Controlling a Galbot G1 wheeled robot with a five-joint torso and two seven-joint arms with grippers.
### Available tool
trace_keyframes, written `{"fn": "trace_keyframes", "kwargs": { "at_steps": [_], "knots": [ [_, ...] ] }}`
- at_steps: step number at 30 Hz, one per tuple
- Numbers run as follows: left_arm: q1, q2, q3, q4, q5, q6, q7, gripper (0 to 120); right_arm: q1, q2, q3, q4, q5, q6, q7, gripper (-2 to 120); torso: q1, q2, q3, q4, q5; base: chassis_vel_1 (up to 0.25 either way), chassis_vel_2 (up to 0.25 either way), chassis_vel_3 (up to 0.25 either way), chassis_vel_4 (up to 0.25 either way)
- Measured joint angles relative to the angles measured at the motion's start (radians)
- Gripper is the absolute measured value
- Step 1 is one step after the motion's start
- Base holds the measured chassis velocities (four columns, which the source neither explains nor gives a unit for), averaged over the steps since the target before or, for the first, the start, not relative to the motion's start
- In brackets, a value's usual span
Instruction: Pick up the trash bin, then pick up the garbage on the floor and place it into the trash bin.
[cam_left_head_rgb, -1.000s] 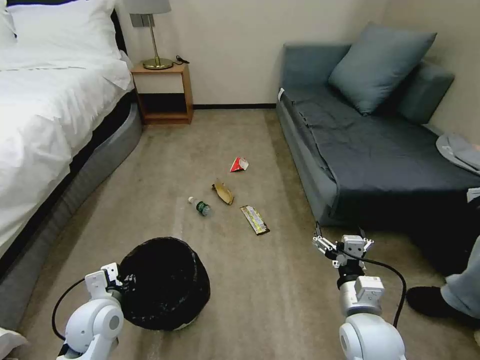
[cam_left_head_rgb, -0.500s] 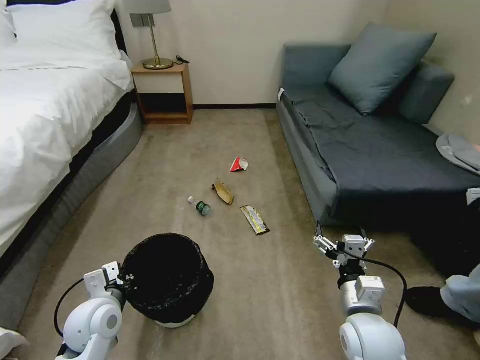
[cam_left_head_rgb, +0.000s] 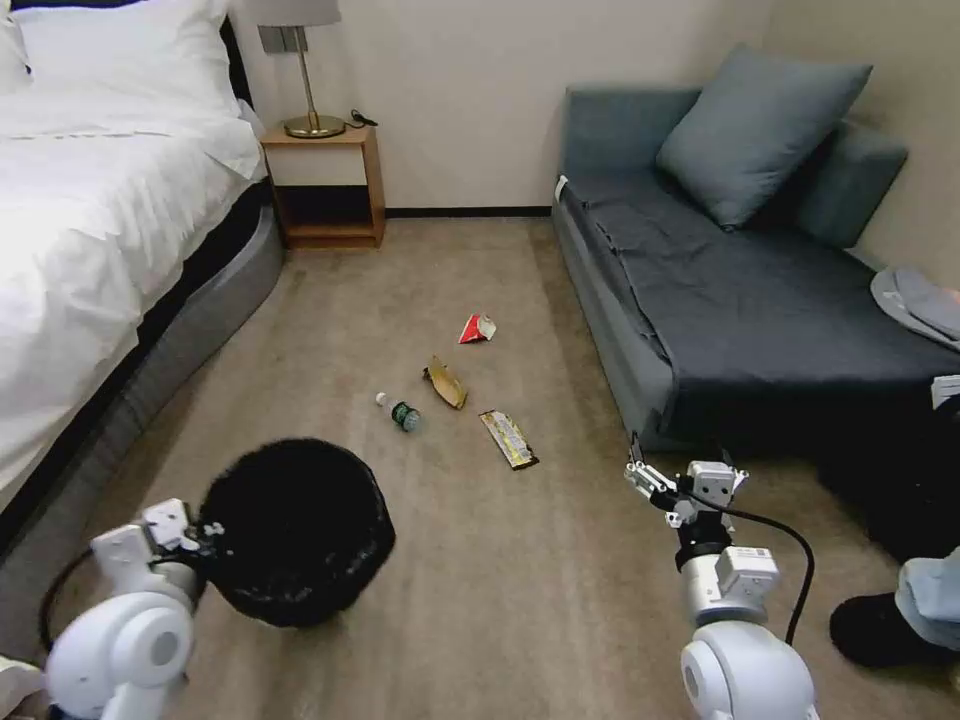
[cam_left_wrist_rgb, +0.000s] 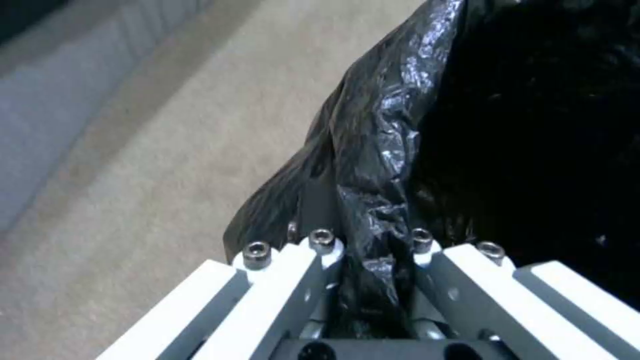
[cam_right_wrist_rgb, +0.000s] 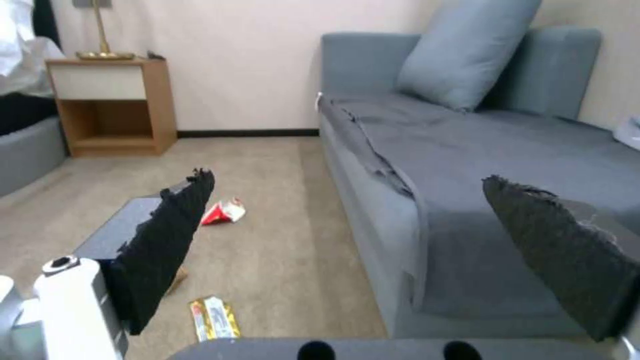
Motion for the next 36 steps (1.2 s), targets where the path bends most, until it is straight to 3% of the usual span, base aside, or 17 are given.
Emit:
{"fn": "trace_keyframes", "kwargs": {
  "at_steps": [3,8,24,36],
  "knots": [
    [0.016,-0.004,-0.058,-0.022,0.024,-0.002,0.03,3,-0.001,-0.016,-0.009,-0.002,0.028,0.025,-0.02,100,0.0,0.0,0.0,0.0001,0.0,0.0,0.0,0.0,0.0],
    [0.031,-0.004,-0.083,-0.024,0.041,-0.002,0.045,3,-0.002,-0.027,-0.014,-0.011,0.048,0.065,-0.057,100,0.0,0.0,0.0,0.0001,0.0,0.0,0.0,0.0,0.0],
    [0.024,-0.008,-0.107,0.003,0.055,-0.003,0.062,3,-0.012,-0.029,-0.024,-0.025,0.056,0.098,-0.102,100,0.0,0.0,0.0,0.0,-0.0001,-0.012,0.018,0.017,-0.016],
    [0.011,-0.007,-0.095,0.007,0.055,-0.005,0.062,3,-0.016,-0.026,-0.025,-0.025,0.047,0.103,-0.105,100,0.0,0.0,0.0,-0.0001,-0.0001,-0.186,0.208,0.202,-0.194]
  ]
}}
